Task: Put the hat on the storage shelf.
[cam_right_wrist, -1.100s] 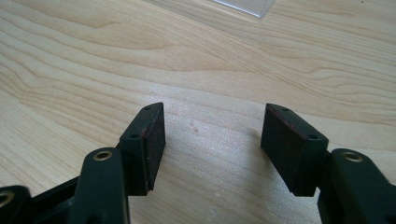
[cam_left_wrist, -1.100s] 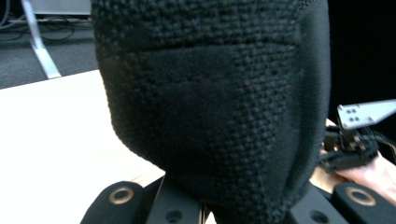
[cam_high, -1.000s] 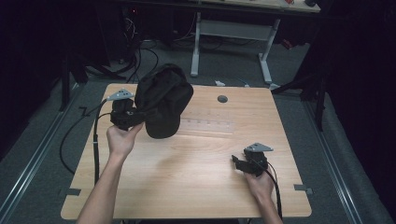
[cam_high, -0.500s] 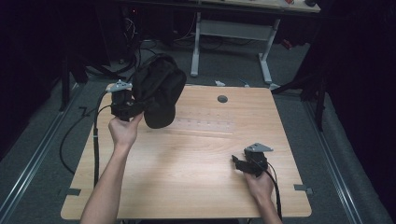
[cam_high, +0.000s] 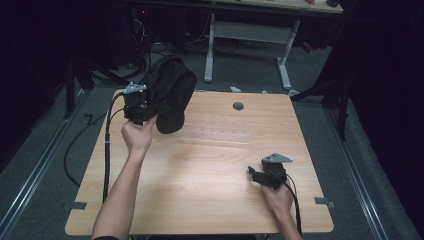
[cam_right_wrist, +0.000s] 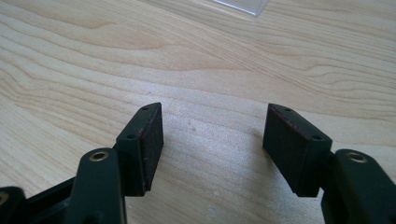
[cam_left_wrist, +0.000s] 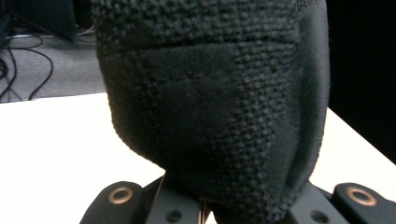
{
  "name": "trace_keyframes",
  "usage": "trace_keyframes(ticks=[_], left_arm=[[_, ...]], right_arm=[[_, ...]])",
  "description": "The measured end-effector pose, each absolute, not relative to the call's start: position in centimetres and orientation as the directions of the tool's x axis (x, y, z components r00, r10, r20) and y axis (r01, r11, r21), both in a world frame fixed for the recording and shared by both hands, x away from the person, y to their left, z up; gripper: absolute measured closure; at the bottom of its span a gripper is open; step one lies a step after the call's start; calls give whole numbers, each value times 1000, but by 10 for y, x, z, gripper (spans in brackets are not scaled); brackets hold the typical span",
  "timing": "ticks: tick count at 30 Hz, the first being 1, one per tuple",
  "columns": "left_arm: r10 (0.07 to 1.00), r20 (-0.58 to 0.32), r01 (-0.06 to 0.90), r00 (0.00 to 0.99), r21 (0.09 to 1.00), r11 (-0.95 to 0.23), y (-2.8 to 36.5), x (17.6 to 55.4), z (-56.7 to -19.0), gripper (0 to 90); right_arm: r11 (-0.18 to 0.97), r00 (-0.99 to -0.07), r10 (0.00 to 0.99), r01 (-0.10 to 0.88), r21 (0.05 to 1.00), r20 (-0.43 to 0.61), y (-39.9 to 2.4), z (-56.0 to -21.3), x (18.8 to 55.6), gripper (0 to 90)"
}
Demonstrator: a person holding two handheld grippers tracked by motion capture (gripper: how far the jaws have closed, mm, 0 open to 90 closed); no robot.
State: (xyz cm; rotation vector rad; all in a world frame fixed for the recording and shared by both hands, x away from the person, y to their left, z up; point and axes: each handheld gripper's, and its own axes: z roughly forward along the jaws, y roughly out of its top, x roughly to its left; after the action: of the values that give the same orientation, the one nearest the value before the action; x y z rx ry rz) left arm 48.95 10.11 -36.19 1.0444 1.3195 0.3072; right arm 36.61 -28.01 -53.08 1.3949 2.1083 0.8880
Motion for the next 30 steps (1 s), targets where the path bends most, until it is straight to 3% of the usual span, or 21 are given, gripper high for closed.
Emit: trace_keyframes(ticks=[14,30], left_arm=[[754,-604,343,258,787,513,87,498,-368,851],[738,-620,326,268,779,536,82,502,-395,839]], right_arm=[[276,-379,925,630,726,-22,-280,-531,366,383],[275,-378,926,629,727,-24,-280,-531,366,381]])
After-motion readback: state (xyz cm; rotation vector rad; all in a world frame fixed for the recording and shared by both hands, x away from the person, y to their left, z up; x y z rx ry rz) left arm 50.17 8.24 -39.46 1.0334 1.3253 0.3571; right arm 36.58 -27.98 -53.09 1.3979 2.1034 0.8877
